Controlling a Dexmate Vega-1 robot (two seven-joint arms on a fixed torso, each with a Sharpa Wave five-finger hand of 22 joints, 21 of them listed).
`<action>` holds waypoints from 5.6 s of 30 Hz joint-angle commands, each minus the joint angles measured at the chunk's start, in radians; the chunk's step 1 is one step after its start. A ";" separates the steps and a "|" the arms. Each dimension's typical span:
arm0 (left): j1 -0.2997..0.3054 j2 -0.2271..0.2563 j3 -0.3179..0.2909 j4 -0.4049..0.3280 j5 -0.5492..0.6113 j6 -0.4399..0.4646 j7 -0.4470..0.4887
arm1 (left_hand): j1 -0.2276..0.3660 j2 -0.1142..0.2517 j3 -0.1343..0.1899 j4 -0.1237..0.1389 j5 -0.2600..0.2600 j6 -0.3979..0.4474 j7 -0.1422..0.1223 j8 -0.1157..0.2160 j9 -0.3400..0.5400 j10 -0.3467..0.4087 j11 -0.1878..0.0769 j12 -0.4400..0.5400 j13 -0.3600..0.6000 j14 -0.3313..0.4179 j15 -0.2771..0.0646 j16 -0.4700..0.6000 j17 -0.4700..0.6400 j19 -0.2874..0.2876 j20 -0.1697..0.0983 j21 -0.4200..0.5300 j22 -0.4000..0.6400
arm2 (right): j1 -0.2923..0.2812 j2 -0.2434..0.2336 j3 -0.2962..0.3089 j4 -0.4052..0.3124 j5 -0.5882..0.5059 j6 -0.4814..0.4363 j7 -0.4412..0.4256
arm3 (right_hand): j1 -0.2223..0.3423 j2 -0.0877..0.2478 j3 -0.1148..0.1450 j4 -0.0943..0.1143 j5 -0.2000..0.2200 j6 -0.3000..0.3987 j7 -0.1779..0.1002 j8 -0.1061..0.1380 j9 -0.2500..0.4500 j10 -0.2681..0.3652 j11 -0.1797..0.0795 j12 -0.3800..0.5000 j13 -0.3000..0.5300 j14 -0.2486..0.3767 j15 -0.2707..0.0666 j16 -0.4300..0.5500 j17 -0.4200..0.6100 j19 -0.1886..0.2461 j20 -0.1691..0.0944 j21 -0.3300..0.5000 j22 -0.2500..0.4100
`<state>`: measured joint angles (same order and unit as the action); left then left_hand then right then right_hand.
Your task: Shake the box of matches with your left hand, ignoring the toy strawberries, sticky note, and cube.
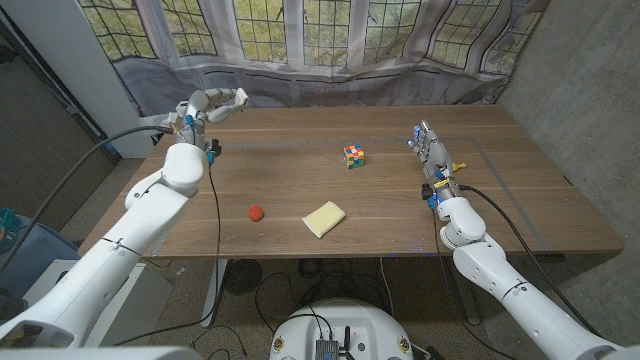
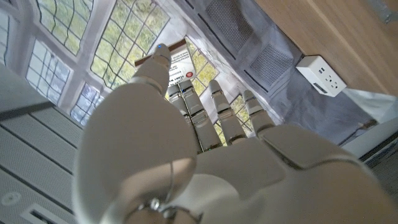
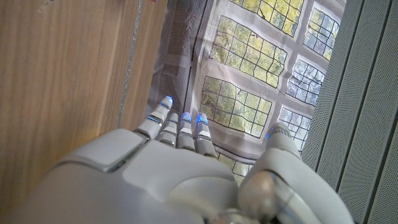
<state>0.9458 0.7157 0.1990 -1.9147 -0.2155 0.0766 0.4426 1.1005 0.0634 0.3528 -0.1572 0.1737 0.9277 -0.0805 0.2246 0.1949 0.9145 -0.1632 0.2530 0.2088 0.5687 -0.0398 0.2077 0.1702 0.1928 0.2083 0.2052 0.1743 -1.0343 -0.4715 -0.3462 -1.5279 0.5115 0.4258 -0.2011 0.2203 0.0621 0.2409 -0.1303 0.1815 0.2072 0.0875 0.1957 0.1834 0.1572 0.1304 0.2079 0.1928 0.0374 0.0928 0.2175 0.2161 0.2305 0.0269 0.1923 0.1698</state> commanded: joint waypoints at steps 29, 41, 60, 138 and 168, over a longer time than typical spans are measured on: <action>0.115 -0.216 -0.182 0.185 0.028 -0.487 0.053 | 0.008 0.011 -0.027 0.004 0.006 0.068 -0.068 0.012 0.005 0.050 -0.053 -0.012 0.006 0.023 -0.040 -0.011 -0.001 0.059 0.006 0.012 0.003 | -0.038 -0.021 0.000 -0.039 0.007 -0.027 -0.013 | 0.004 0.003 -0.004 -0.003 -0.003 0.006 0.002 0.000 0.005 0.006 0.002 -0.005 0.004 0.003 0.001 -0.002 0.005 0.004 0.005 0.003 0.004; -0.124 -0.062 0.108 0.106 0.507 -0.208 -0.018 | 0.014 0.006 -0.031 -0.001 0.007 0.056 -0.060 0.005 0.006 0.042 -0.049 -0.022 0.008 0.019 -0.036 -0.017 -0.003 0.044 0.008 0.001 0.003 | -0.080 -0.021 0.027 -0.057 0.009 0.009 -0.031 | 0.004 0.003 -0.005 -0.003 -0.003 0.007 0.002 0.000 0.005 0.006 0.002 -0.005 0.004 0.003 0.001 -0.002 0.005 0.003 0.005 0.003 0.004; -0.272 0.026 0.461 -0.001 1.203 0.207 -0.252 | 0.028 0.007 -0.032 -0.005 0.007 0.071 -0.076 0.008 0.006 0.050 -0.052 -0.025 0.011 0.013 -0.049 -0.020 -0.003 0.032 0.007 -0.006 0.002 | -0.061 -0.021 0.032 -0.021 0.040 0.016 0.016 | 0.003 0.003 -0.006 -0.002 -0.003 0.006 0.002 -0.001 0.005 0.005 0.002 -0.006 0.004 0.003 0.002 -0.002 0.005 0.004 0.005 0.003 0.004; 0.336 -0.354 -0.335 0.194 -0.537 -0.580 -0.076 | 0.010 0.018 -0.047 0.009 0.008 0.067 -0.070 -0.001 0.008 0.054 -0.050 -0.035 0.024 0.043 -0.039 -0.023 -0.005 0.069 0.007 0.001 0.004 | 0.043 -0.003 -0.010 0.049 0.042 0.016 0.088 | 0.005 0.004 -0.009 -0.003 -0.003 0.008 0.008 0.000 0.005 0.014 0.002 -0.003 0.004 0.013 -0.006 0.000 0.005 0.019 -0.011 0.008 0.003; -0.042 -0.211 0.025 0.144 0.483 -0.312 0.127 | 0.006 -0.004 -0.061 0.002 0.005 0.076 -0.100 0.001 0.008 0.059 -0.056 -0.040 0.024 0.023 -0.056 -0.027 -0.003 0.037 0.009 -0.015 0.002 | -0.057 -0.036 0.041 -0.038 0.020 0.032 0.012 | 0.005 0.004 -0.010 -0.003 -0.003 0.010 0.008 0.001 0.005 0.015 -0.001 -0.003 0.004 0.015 -0.007 0.000 0.006 0.020 -0.010 0.006 0.003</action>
<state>1.0474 0.4471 0.0670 -1.7624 -0.0990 -0.4352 0.5097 1.1133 0.0610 0.2954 -0.1573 0.1778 0.9555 -0.1316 0.2191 0.1978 0.9536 -0.2023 0.2146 0.2296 0.5979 -0.0557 0.1807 0.1656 0.2337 0.2147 0.1901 0.1742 -1.0609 -0.4938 -0.3233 -1.5386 0.5422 0.4494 -0.1685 0.2203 0.0621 0.2348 -0.1364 0.1815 0.2107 0.0911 0.1958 0.1835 0.1680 0.1303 0.2035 0.1928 0.0481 0.0820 0.2176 0.2160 0.2396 0.0179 0.1973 0.1698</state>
